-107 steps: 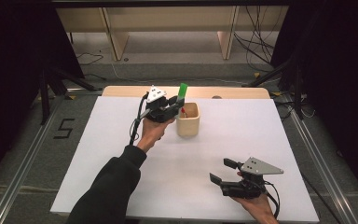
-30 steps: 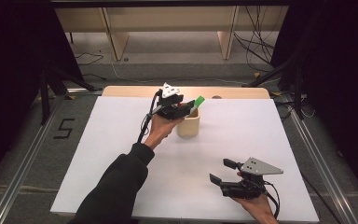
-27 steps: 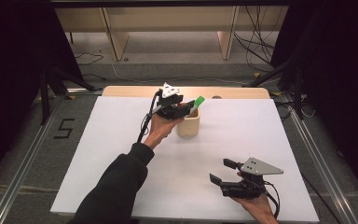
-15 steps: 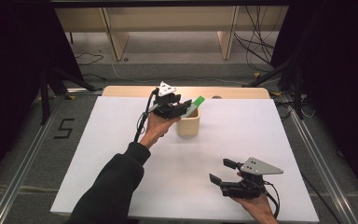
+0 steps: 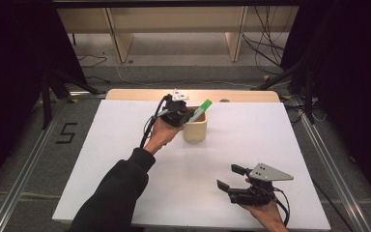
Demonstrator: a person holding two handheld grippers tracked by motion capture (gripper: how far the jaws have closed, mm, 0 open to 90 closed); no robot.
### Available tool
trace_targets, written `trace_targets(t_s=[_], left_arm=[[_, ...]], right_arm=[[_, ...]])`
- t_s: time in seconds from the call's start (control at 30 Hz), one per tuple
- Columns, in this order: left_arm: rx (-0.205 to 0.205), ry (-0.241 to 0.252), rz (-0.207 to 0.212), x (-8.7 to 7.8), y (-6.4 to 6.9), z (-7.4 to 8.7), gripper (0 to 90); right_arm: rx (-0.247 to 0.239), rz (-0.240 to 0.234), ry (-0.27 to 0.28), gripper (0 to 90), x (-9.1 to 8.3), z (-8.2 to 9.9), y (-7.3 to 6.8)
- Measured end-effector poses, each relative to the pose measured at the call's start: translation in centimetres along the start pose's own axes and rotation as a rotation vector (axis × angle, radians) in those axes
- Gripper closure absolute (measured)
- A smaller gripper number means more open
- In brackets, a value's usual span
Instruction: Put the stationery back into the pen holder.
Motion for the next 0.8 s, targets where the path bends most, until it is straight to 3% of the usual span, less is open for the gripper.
trace_targets(t_s=[0.23,0.43,0.6,0.63,0.8], left_arm=[[-0.001,-0.067,-0.047,1.1,-0.6,0.3,89.4],[-0.024,-0.088,-0.065,1.5,-0.8,-0.1,89.5],[-0.002,-0.169,-0.088,2.6,-1.1,0.9,89.4],[-0.013,-0.159,-0.086,2.8,-1.0,1.0,89.4],[0.019,-0.149,-0.089,2.5,-0.3,0.4,89.4]], right_arm=[[0.0,0.0,0.001,23.4,0.0,0.0,0.0],[-0.001,-0.001,0.002,23.3,0.0,0.0,0.0],[-0.006,-0.004,0.001,23.4,0.0,0.0,-0.2],[-0.005,-0.004,0.003,23.4,0.0,-0.1,-0.2],[-0.002,-0.002,0.002,23.4,0.0,0.0,0.0]])
Point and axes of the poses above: each handheld gripper's, and its own axes: x roughly forward along the jaws, z roughly out of its underside, y roughly to its right, the point moved 7 cm from there along x, roughly forward along the jaws, and after that the axes turned 14 degrees about -x, right-handed, at the moved point
